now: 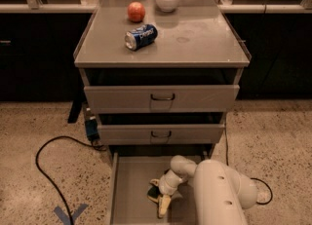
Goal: Pick sponge from bottom drawer and place on counter
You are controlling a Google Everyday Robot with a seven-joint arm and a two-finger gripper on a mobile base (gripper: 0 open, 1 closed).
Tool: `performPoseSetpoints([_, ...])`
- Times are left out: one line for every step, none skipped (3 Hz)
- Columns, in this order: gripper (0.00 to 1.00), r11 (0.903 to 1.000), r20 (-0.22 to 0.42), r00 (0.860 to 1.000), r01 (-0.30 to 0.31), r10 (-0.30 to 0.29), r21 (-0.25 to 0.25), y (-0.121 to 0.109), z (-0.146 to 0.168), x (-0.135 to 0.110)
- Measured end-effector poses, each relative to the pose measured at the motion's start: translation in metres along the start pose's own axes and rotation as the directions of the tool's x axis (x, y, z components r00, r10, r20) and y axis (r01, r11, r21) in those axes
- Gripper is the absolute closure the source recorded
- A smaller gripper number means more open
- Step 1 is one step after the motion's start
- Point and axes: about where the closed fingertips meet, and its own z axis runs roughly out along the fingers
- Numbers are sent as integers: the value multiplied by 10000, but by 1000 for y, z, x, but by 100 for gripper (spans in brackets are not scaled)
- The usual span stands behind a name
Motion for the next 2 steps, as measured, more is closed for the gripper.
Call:
performPoseSetpoints([0, 9999, -146, 9998, 111, -112, -52, -16, -2, -10])
performPoseSetpoints([20, 9999, -146, 9998, 114, -115, -51, -16, -1, -10])
